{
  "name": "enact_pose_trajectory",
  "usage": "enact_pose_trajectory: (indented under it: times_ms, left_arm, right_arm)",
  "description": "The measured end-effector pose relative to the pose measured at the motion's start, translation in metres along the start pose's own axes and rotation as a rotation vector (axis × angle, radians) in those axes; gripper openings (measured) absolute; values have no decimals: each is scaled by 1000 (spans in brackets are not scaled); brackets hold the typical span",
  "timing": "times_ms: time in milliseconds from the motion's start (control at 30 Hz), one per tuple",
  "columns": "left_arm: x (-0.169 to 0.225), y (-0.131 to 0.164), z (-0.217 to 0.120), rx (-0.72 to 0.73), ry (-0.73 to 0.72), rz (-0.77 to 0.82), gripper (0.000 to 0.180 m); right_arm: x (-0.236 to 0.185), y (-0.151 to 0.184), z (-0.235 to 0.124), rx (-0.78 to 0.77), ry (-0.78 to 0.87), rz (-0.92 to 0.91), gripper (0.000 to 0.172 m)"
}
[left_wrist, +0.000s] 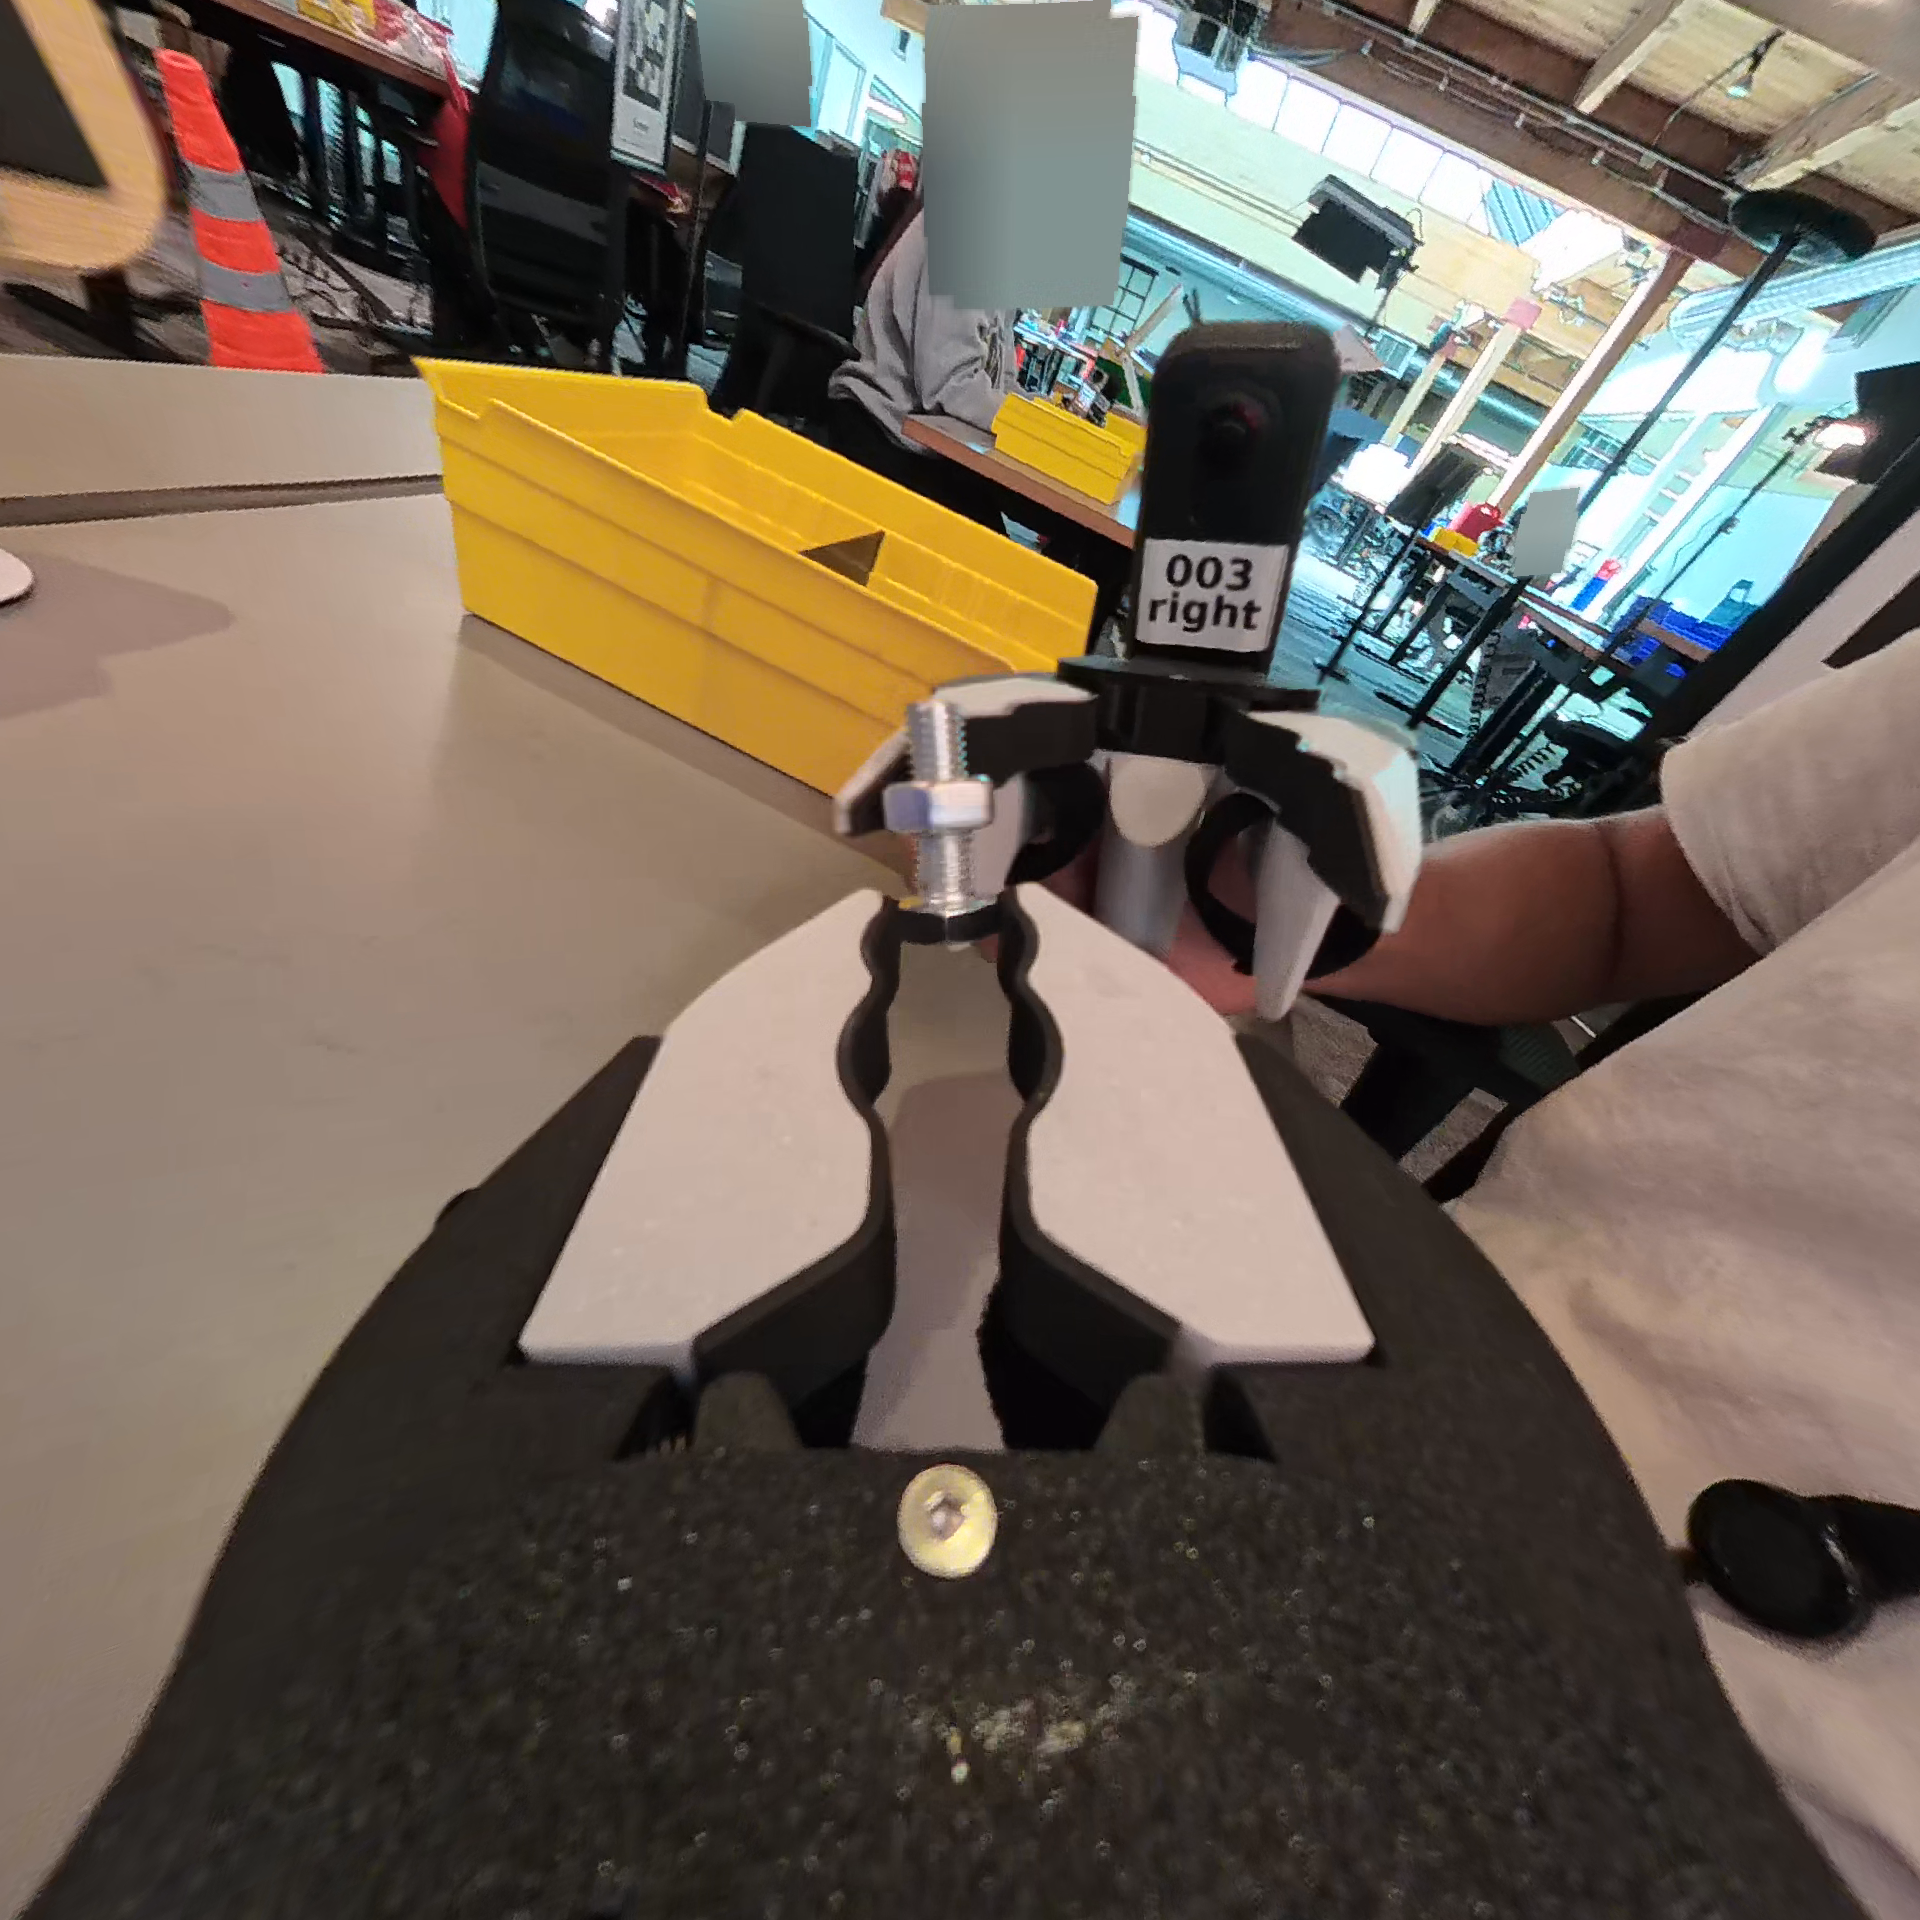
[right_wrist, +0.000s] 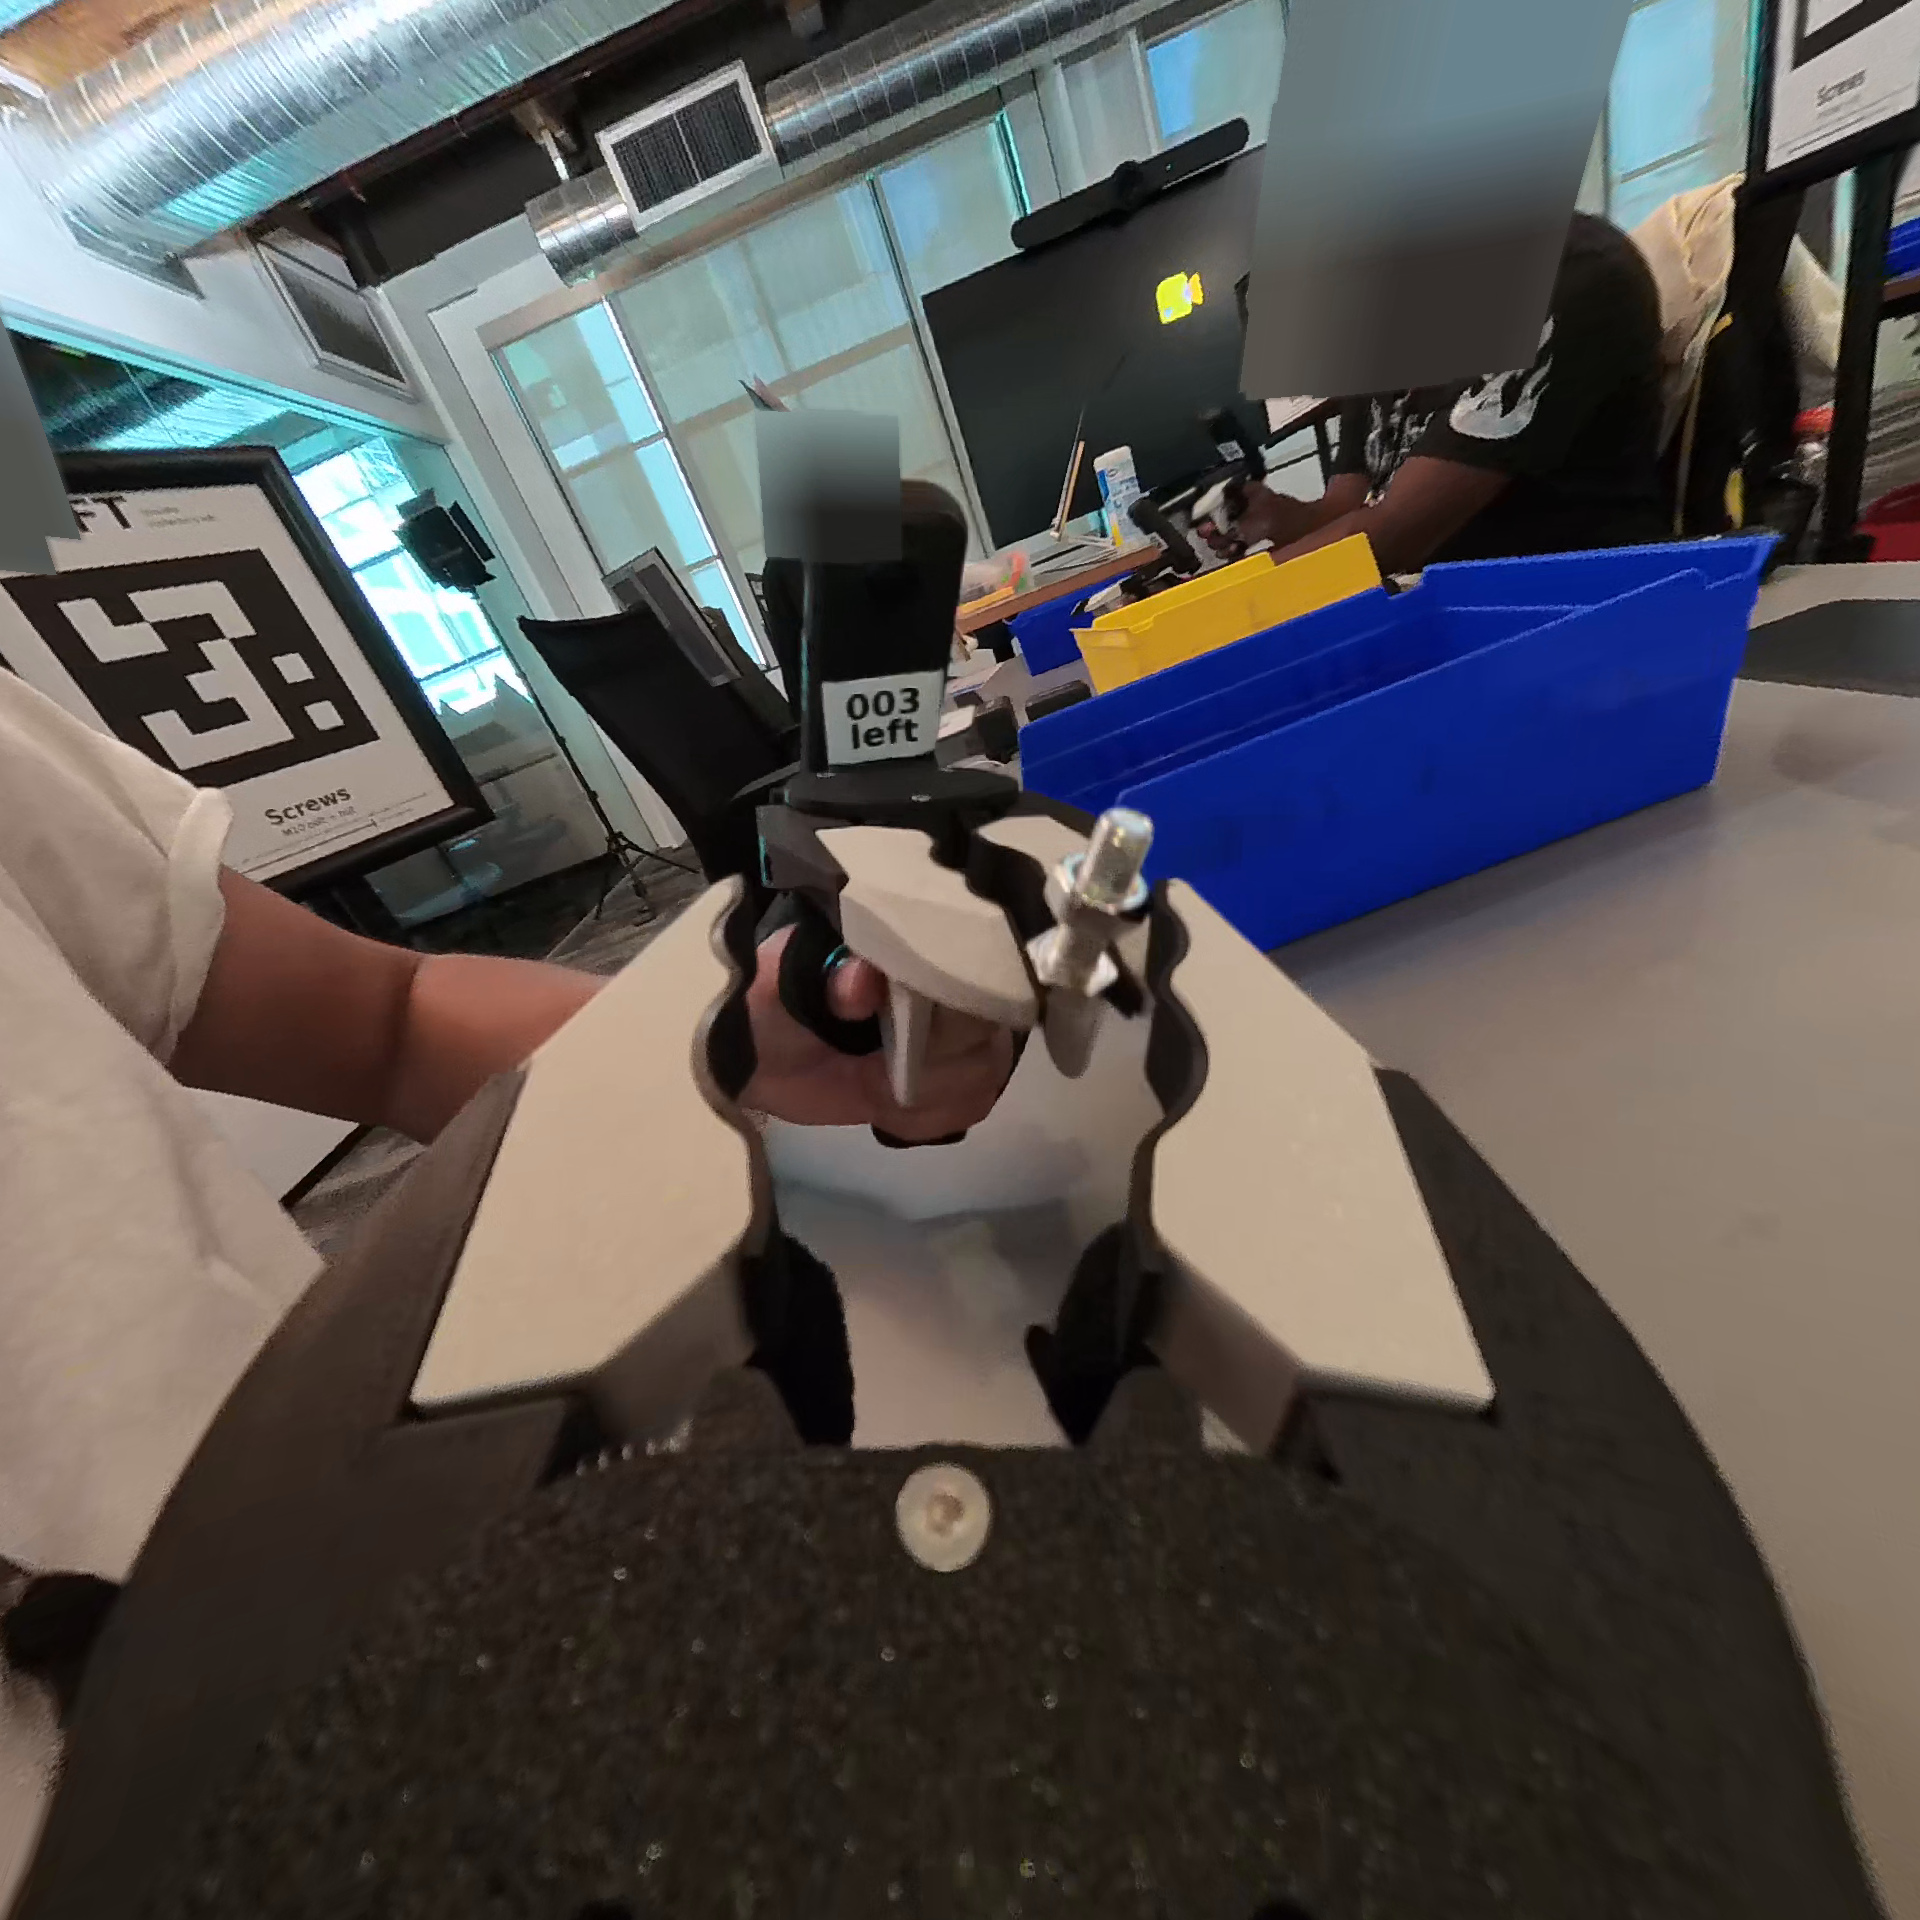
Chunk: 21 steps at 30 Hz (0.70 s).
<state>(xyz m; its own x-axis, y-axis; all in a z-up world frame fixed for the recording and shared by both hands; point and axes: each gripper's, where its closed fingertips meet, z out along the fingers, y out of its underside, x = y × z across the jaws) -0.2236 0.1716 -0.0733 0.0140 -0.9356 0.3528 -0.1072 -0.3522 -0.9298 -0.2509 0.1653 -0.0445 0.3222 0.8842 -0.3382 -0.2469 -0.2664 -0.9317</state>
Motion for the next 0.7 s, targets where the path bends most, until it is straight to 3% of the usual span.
enact_pose_trajectory:
  times_ms: [133,333,700]
  left_arm:
    - [13,9,11,-45,33,32,17]
    - [2,2,0,-14,-1,21,17]
    - [8,11,9,-52,29,34,18]
  right_arm:
    - [-7,2,12,-14,-34,-18,78]
    - [7,-4,-6,10,46,-57,77]
    - [0,-3,6,18,-25,24,78]
